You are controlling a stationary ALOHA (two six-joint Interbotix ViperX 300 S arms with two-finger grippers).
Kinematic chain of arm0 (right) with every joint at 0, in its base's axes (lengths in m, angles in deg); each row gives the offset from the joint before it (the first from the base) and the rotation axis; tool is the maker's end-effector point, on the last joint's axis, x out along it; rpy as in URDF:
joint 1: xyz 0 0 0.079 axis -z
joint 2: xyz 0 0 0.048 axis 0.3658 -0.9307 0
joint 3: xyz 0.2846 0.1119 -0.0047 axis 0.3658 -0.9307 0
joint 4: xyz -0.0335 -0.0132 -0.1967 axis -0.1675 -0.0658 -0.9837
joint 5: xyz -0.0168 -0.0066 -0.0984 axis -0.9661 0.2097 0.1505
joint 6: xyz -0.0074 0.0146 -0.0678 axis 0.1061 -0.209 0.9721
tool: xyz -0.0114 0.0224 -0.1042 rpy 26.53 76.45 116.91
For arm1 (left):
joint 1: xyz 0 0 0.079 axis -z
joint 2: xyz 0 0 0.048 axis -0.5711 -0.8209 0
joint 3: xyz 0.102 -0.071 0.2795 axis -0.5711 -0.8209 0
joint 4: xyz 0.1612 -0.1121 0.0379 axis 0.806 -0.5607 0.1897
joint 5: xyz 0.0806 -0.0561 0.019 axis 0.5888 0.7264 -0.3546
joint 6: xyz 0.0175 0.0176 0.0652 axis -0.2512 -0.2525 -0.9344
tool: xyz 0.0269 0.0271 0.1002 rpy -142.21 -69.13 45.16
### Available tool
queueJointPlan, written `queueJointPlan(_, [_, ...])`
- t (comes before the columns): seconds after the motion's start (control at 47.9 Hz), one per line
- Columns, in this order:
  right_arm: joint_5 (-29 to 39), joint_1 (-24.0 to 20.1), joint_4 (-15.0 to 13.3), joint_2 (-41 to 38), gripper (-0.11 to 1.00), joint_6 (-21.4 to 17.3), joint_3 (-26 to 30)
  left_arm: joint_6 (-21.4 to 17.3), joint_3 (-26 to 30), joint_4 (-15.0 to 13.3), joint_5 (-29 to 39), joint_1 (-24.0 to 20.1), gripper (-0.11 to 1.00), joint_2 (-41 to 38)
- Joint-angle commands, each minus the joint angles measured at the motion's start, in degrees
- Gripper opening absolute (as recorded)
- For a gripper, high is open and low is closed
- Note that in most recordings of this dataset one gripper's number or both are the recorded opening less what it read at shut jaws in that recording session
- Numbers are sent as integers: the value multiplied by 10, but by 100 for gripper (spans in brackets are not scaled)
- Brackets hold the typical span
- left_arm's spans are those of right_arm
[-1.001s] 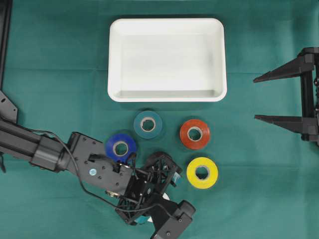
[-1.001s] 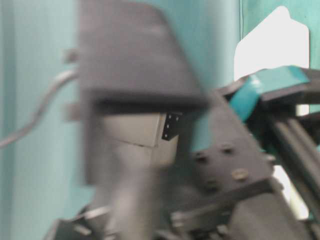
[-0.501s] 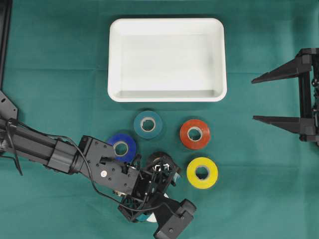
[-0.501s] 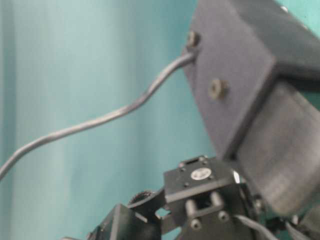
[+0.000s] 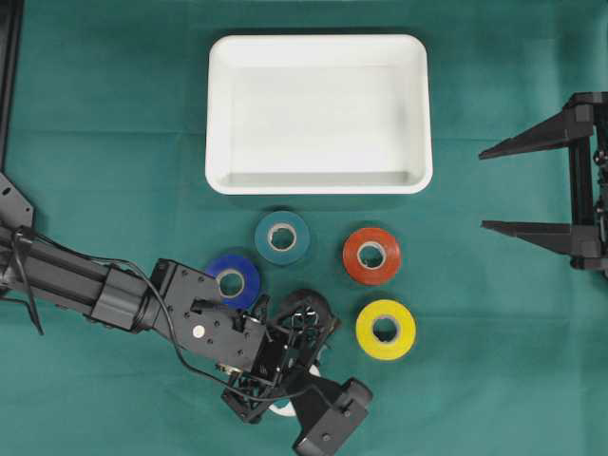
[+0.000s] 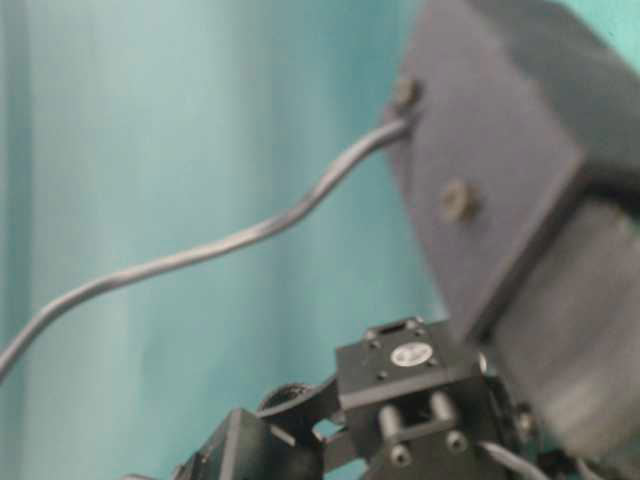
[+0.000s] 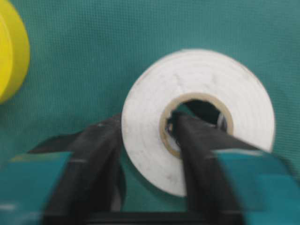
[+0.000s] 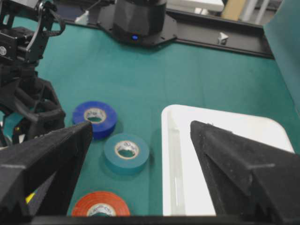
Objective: Pick up the tape from a random location and place it into the white case.
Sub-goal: 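Close the left gripper on the white tape roll's inner rim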
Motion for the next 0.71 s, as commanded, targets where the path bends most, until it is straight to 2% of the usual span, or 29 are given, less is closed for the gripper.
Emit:
queueJointPlan(0.0, [-3,0,-1,-2,91,-1,14,14,9,0,2,-3,24,10])
queueJointPlan(0.438, [-3,1,-1,-2,91,-2,15,25,16,-1,3,1,23,13])
queueJointPlan(0.688, [-3,1,-1,-3,91,-3,15,27,31,-1,37,5,23,37])
